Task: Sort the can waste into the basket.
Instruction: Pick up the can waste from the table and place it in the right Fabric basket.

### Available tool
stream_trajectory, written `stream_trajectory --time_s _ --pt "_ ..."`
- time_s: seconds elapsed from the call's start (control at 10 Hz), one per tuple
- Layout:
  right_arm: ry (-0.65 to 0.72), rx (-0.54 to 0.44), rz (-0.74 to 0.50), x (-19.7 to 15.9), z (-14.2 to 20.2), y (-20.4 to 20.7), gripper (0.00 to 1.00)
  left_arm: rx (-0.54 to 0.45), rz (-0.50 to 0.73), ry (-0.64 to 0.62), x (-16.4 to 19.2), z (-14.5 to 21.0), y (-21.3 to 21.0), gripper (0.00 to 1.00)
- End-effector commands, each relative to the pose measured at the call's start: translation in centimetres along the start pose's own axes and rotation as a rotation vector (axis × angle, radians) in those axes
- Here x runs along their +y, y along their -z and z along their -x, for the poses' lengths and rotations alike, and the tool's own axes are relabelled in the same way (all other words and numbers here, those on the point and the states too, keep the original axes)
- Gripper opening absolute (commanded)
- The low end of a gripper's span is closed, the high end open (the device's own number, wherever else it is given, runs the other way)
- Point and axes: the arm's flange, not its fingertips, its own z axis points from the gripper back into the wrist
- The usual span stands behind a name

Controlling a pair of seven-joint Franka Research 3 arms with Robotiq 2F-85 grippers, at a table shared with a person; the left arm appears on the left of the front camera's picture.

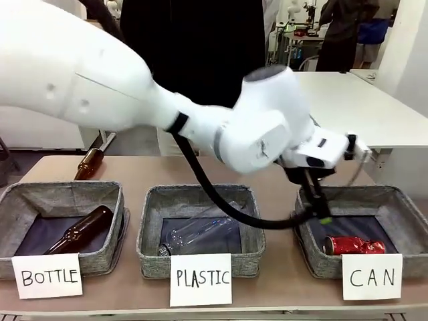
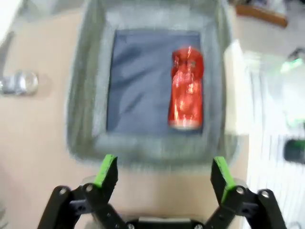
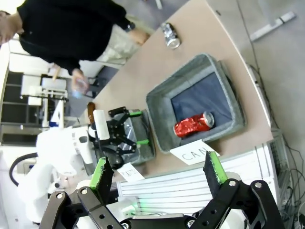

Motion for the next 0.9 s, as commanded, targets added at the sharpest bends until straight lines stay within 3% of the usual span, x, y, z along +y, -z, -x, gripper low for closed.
stream_trajectory --time_s 0.0,0.1,0.3,0.5,0.8 --pt "-0.002 0.024 -0.038 1.0 -2.1 2.0 1.00 0.173 0.002 -0.060 1.3 4.8 -8.0 1.00" --pt "0.000 0.078 -0.041 1.8 -3.5 4.1 1.00 0.159 -0.036 -0.203 3.5 8.9 -13.3 1.00" --pt "-0.002 0.178 -0.021 3.1 -5.3 7.8 1.00 0.145 0.018 -0.557 7.4 16.1 -22.6 1.00" --pt "-0.051 0.265 -0.006 5.8 -5.9 12.7 1.00 0.077 0.100 -0.871 8.1 25.9 -30.1 1.00" --pt "-0.066 0.379 -0.109 12.1 -4.3 21.8 1.00 -0.285 0.131 -1.306 6.3 44.0 -40.3 1.00"
